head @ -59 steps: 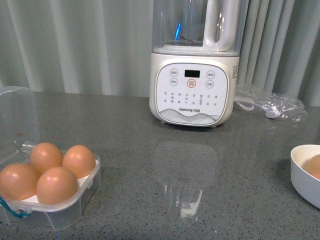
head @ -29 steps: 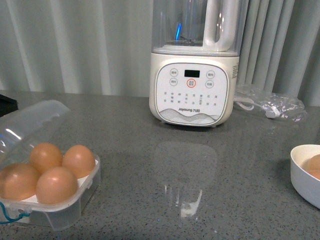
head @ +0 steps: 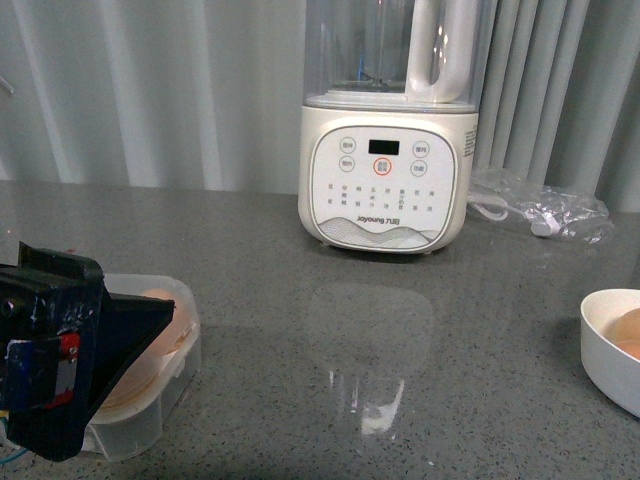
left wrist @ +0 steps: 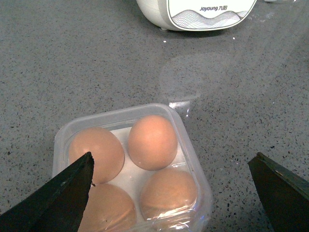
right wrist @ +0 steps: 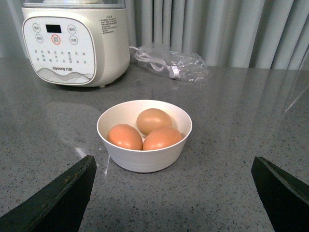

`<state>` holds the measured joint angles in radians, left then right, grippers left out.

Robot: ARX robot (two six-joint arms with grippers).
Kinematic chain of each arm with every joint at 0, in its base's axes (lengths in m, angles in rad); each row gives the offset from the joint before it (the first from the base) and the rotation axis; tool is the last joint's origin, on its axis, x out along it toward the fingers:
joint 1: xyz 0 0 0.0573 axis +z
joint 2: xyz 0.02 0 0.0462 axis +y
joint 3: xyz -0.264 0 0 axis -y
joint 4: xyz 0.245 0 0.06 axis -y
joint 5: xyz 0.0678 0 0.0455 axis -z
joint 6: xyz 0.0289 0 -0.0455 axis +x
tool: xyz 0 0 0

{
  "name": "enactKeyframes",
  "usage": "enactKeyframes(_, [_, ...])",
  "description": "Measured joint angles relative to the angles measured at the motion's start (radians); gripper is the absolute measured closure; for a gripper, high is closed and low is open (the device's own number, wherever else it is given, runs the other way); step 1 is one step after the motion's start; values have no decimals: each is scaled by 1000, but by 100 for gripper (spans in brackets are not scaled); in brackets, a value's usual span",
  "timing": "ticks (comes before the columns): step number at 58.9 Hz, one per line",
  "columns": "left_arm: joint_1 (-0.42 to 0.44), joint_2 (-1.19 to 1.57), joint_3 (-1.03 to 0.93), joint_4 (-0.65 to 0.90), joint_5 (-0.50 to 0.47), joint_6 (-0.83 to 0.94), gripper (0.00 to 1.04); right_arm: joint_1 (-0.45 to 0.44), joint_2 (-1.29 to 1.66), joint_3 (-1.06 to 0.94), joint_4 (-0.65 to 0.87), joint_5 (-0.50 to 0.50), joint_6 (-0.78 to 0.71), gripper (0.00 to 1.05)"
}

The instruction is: Put egg into box

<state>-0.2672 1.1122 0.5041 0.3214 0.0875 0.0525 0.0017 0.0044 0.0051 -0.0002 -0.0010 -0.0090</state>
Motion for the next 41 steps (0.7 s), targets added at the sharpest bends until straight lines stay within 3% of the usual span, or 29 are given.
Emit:
enactKeyframes(17, [50,-43,17,-34,-8,1,7,0,0,0,0,0,0,7])
enactKeyframes(32, [182,-184,57,-153,-36,-42,7,0,0,0,0,0,0,7])
enactKeyframes(41, [246,-306,57,-255,-5,-21,7,0,0,0,0,0,0,7])
